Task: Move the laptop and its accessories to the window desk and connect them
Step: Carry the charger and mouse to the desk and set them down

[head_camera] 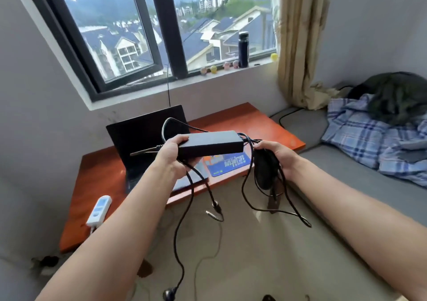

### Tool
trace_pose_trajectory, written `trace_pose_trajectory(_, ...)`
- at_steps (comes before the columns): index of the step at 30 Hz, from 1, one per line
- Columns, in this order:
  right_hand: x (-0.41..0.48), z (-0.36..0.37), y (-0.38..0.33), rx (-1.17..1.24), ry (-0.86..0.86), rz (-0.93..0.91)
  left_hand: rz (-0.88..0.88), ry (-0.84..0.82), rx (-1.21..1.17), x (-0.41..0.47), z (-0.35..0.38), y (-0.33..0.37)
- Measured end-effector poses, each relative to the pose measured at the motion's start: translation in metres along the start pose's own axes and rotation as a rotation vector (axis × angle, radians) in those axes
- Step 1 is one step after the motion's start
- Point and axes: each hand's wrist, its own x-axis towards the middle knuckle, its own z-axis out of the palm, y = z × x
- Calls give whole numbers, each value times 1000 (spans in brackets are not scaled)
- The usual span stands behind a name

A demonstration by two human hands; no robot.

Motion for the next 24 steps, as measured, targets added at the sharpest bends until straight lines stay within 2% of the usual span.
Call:
trace_pose_trajectory(5,94,-37,-84,33,-8,-61,16,-57,0,88,86,53)
trace_pose_trajectory(11,193,-70,-180,61,-20,-135,58,-87,-106,173,163,114)
trace_pose_trajectory(18,291,-99,-247,107,-34,-236,78,-123,-111,272,230,165)
trace_pose_trajectory(24,379,-124,-292,51,59,-236,48,-169,-125,373,272,201)
